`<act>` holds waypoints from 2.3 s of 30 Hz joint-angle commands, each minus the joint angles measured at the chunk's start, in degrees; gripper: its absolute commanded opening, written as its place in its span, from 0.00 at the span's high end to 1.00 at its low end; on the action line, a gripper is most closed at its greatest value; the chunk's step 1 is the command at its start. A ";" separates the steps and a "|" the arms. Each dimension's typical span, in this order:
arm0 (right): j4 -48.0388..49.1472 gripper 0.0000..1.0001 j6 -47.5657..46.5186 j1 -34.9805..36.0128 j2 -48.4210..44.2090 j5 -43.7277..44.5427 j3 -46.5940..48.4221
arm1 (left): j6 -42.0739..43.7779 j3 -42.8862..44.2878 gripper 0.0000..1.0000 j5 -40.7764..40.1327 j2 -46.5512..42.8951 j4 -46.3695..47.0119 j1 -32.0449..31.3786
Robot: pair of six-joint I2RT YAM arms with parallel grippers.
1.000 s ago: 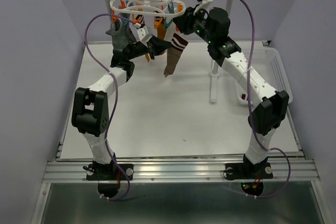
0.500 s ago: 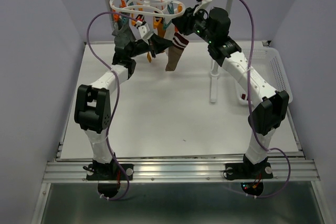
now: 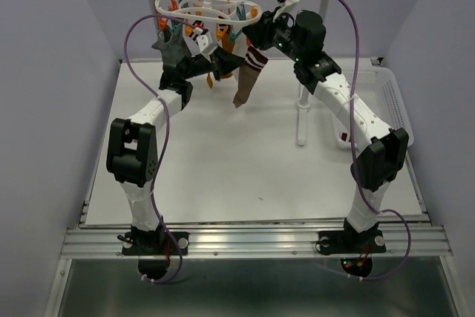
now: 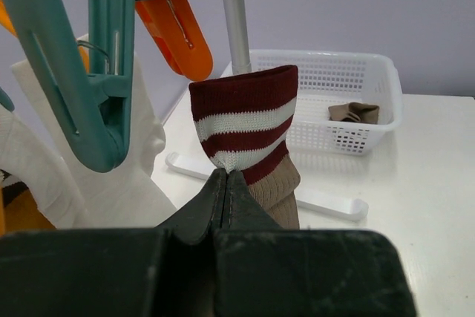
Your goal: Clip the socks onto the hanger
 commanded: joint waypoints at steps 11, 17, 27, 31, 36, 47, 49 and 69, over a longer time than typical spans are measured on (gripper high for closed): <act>1.62 0.99 -1.71 -0.28 -0.74 0.22 -0.10 | -0.23 4.29 1.00 4.65 -1.37 3.63 0.83; 1.89 0.99 -1.71 -0.28 -1.27 0.04 -0.98 | -2.86 6.14 1.00 3.86 0.03 6.00 1.27; 2.24 0.99 -0.92 -0.28 -1.10 0.13 -0.19 | -4.19 7.19 1.00 4.03 1.44 6.45 1.36; 2.24 0.99 -0.13 -0.28 -0.57 0.21 0.51 | -3.48 6.41 1.00 2.72 1.18 6.10 1.45; 2.24 0.99 -0.39 -0.28 -0.83 1.18 -0.19 | -4.01 5.70 1.00 1.57 0.74 7.93 1.54; 2.24 0.99 -0.75 -0.28 -1.01 3.91 -0.72 | -17.10 5.00 1.00 2.71 3.20 22.96 3.03; 2.24 0.99 -0.57 -0.28 -1.01 3.82 -0.55 | -17.46 5.08 1.00 2.71 3.29 23.06 3.21; 3.73 0.99 5.76 -0.28 -0.74 5.14 -0.37 | -2.78 0.25 1.00 -2.56 -2.34 8.47 1.45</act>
